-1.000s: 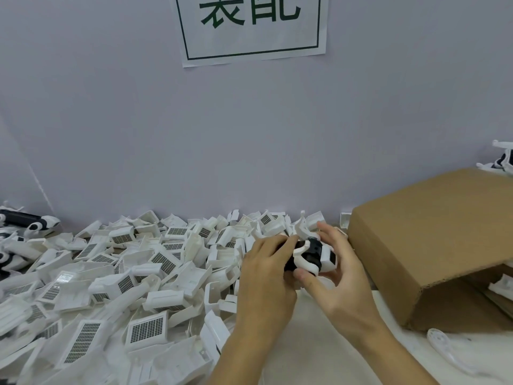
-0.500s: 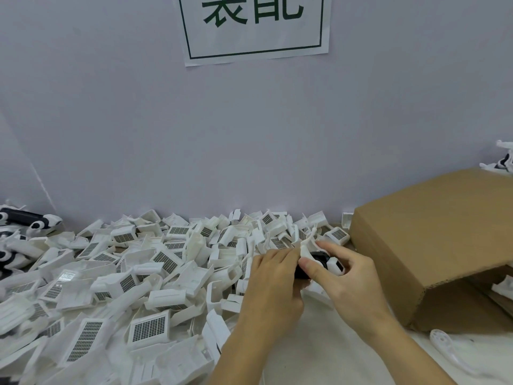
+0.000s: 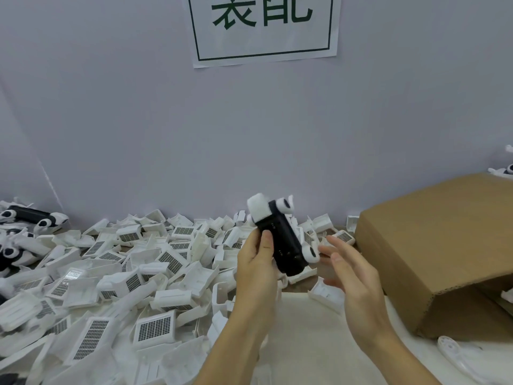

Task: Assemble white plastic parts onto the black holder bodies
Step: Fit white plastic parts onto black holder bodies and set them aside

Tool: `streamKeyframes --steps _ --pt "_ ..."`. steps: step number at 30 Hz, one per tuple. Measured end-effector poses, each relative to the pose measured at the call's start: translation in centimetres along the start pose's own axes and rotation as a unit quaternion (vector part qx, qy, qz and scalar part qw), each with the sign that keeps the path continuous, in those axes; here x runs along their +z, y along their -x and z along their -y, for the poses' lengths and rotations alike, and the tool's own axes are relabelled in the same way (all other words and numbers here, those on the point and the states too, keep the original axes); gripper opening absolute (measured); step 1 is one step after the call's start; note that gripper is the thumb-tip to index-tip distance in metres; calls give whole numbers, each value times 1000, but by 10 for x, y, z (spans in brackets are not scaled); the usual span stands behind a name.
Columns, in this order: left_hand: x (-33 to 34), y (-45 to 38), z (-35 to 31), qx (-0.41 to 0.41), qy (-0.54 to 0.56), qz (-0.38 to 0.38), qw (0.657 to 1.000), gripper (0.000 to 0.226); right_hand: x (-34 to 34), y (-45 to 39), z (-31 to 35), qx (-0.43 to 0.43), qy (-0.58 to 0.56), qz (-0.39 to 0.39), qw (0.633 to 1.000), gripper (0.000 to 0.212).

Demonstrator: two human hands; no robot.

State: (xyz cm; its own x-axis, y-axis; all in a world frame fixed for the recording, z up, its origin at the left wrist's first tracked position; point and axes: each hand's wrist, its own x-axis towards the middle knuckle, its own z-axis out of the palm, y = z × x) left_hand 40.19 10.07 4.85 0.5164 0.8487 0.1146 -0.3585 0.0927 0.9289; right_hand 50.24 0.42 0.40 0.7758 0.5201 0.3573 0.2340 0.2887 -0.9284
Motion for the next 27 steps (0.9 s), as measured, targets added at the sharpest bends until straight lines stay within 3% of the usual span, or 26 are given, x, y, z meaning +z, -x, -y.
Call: streamKeyframes --steps 3,6,9,12,16,18,24,27 --pt "-2 -4 -2 -143 99 -23 985 28 0 -1 -1 10 5 -18 1000 29" --pt "-5 -2 -6 -221 192 20 956 29 1 -1 0 22 9 -28 999 29" --pt "-11 -2 -9 -215 223 83 947 40 2 -1 -1 27 17 -30 999 29" --pt "-8 0 -11 -202 192 121 953 34 3 -1 -1 33 18 -27 999 30" --pt "1 1 -4 -168 206 68 962 42 4 -1 1 45 11 -13 999 30" --pt "-1 0 -4 -170 248 60 952 25 4 0 2 57 5 12 998 32" --pt "-8 -6 -1 -135 211 51 967 28 12 8 7 103 -17 171 980 37" --pt "-5 -4 1 -115 177 27 977 26 18 14 8 112 -55 212 969 42"
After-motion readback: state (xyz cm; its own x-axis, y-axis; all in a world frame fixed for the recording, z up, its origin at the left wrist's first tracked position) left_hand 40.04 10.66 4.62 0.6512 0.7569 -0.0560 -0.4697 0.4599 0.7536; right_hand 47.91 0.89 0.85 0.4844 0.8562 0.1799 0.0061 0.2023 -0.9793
